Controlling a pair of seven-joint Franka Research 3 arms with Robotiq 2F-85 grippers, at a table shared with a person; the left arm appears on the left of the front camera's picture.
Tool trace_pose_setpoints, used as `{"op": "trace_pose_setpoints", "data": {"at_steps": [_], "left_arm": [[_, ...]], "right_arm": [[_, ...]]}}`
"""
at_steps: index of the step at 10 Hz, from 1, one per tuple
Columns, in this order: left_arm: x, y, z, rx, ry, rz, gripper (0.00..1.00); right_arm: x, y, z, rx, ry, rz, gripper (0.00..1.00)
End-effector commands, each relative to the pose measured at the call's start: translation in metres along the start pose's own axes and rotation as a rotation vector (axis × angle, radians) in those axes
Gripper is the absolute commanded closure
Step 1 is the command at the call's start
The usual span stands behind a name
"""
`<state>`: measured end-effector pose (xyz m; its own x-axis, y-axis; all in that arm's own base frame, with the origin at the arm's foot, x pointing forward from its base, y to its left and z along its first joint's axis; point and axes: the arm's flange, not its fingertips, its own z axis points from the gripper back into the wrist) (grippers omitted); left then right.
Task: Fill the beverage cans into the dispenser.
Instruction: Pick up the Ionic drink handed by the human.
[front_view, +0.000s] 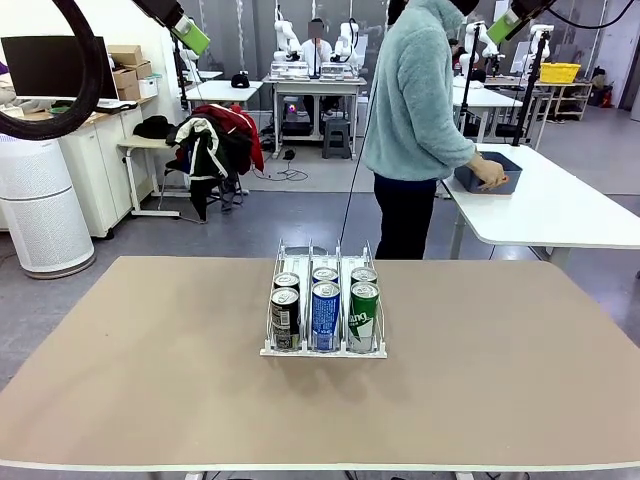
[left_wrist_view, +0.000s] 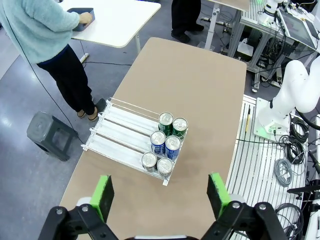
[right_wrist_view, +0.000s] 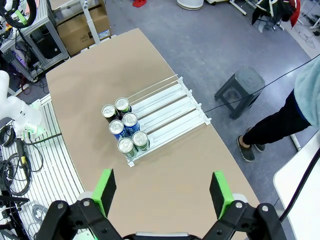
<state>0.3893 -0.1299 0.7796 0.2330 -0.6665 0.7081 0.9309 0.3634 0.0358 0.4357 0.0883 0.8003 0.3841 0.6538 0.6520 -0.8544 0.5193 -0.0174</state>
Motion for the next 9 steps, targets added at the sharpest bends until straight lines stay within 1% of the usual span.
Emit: {"op": "trace_pose_setpoints", "data": {"at_steps": [1, 9], "left_arm": [[-0.0028, -0.0004, -0.0002, -0.004, 0.001, 0.003, 0.00], [-0.0028, -0.0004, -0.0002, -0.004, 0.001, 0.003, 0.00]], "right_arm": [[0.0009, 0.0003, 0.0002, -0.001, 0.001, -0.008, 0.00], [0.0009, 0.0003, 0.0002, -0.001, 0.001, -0.008, 0.00]]}}
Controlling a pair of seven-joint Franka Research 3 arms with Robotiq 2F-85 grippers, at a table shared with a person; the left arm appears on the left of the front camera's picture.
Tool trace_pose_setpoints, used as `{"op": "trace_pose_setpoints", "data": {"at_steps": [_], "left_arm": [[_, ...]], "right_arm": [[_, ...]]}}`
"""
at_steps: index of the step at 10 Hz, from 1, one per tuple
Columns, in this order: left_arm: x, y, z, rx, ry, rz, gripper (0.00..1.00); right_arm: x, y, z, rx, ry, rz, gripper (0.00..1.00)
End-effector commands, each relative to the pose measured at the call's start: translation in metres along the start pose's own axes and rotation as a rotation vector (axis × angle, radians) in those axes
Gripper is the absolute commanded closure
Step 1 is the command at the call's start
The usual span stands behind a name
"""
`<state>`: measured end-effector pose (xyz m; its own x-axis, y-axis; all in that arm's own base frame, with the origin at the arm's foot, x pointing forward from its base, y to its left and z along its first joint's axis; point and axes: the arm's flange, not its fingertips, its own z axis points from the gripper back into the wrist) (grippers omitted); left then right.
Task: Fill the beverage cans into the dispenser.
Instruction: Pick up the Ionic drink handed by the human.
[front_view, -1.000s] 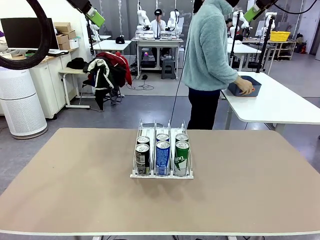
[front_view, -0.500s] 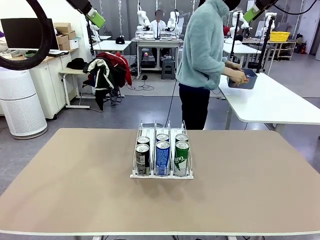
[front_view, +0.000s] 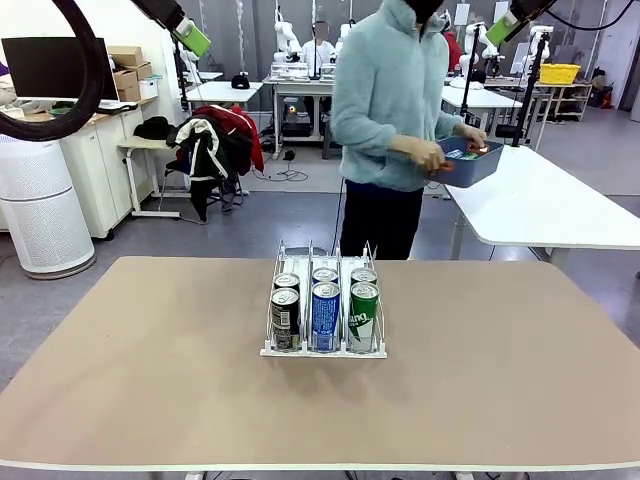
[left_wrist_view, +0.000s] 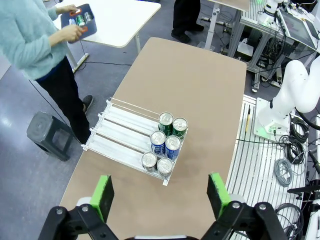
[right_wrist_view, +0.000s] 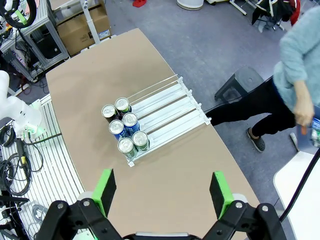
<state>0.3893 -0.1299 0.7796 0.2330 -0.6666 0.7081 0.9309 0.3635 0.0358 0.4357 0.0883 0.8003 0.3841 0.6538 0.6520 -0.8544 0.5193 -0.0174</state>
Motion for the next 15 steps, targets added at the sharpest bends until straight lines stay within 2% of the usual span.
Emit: {"op": "trace_pose_setpoints", "data": {"at_steps": [1, 15], "left_arm": [[-0.0028, -0.0005, -0.0002, -0.004, 0.001, 0.003, 0.00], [-0.0028, -0.0005, -0.0002, -0.004, 0.001, 0.003, 0.00]], "right_arm": [[0.0009, 0.0003, 0.0001, -0.001, 0.001, -0.008, 0.00], [0.0009, 0.0003, 0.0001, -0.001, 0.001, -0.008, 0.00]]}}
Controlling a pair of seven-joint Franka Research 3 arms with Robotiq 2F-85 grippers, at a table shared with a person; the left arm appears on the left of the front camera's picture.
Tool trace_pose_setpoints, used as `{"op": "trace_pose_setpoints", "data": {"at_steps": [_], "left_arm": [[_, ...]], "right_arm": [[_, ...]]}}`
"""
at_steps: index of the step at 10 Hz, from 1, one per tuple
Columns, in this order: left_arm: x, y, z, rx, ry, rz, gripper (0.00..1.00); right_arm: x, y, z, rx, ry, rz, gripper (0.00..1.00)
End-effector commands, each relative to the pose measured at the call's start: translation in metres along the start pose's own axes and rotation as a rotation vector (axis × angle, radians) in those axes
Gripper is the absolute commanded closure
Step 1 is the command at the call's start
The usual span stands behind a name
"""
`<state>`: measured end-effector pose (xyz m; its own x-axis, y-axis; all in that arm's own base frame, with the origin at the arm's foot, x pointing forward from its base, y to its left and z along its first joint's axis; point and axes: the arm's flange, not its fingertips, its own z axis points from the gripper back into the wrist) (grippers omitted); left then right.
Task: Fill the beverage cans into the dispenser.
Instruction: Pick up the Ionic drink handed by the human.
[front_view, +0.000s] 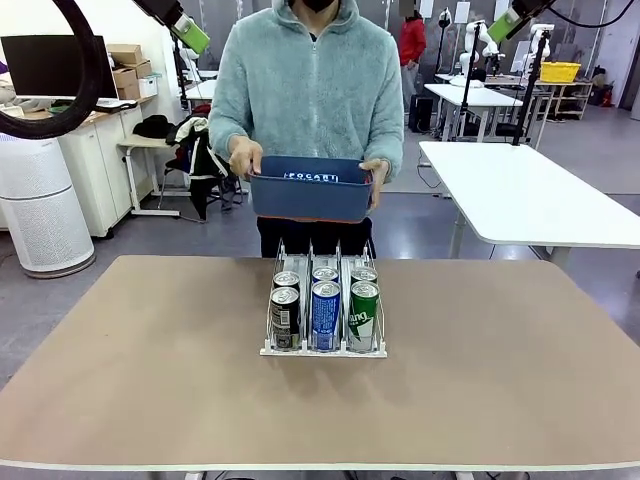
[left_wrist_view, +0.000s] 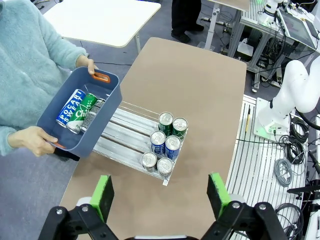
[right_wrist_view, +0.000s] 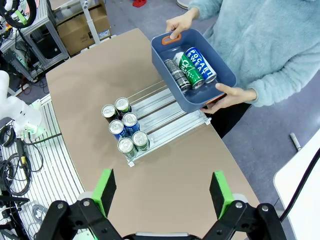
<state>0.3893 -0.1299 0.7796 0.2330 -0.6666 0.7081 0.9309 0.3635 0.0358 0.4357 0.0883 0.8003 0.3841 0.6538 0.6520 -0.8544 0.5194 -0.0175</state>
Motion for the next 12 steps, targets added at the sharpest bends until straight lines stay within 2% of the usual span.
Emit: {"op": "trace_pose_setpoints", "data": {"at_steps": [1, 12], "left_arm": [[-0.0027, -0.0005, -0.0002, -0.004, 0.001, 0.003, 0.00], [-0.0027, -0.0005, -0.0002, -0.004, 0.001, 0.003, 0.00]], "right_arm": [[0.0009, 0.0003, 0.0001, -0.001, 0.001, -0.008, 0.00], [0.0009, 0.0003, 0.0001, -0.001, 0.001, -0.008, 0.00]]}}
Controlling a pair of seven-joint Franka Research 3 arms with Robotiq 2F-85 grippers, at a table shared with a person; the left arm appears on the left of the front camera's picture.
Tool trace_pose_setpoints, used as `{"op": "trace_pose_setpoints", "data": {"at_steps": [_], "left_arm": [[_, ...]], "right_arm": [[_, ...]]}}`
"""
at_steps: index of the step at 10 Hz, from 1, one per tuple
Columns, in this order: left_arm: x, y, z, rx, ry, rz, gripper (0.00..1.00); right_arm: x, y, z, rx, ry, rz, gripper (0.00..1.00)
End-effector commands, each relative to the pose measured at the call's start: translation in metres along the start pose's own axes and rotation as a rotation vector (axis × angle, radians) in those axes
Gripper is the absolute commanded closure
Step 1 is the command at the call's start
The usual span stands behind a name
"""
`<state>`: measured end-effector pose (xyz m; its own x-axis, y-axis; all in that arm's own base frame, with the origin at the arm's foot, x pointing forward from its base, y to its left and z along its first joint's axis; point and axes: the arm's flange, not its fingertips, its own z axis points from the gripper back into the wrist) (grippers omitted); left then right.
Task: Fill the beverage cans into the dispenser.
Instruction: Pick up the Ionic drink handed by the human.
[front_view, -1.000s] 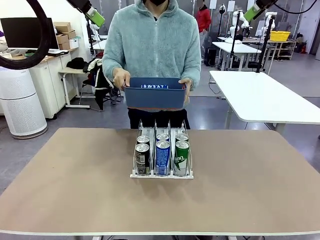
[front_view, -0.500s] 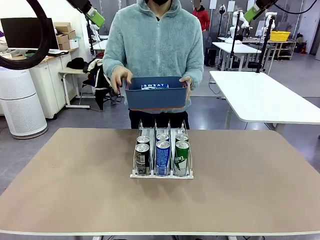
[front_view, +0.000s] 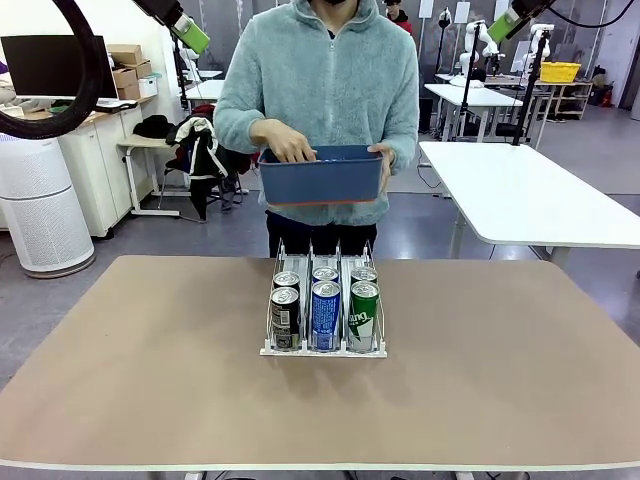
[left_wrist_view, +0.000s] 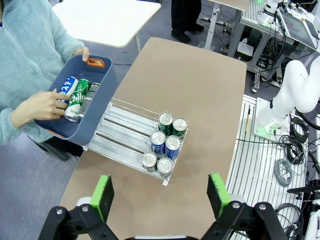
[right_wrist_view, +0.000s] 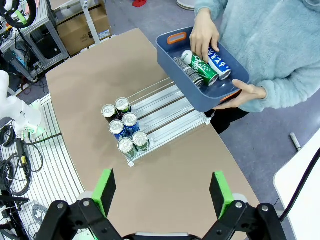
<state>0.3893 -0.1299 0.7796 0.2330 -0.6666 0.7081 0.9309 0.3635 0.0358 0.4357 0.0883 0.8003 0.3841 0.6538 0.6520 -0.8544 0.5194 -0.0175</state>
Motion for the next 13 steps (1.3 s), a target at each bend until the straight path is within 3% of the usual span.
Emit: {"op": "trace_pose_setpoints", "data": {"at_steps": [1, 13], "left_arm": [[-0.0027, -0.0005, -0.0002, -0.004, 0.001, 0.003, 0.00], [-0.0027, -0.0005, -0.0002, -0.004, 0.001, 0.003, 0.00]], "right_arm": [[0.0009, 0.0003, 0.0001, -0.001, 0.001, -0.008, 0.00], [0.0009, 0.0003, 0.0001, -0.001, 0.001, -0.008, 0.00]]}}
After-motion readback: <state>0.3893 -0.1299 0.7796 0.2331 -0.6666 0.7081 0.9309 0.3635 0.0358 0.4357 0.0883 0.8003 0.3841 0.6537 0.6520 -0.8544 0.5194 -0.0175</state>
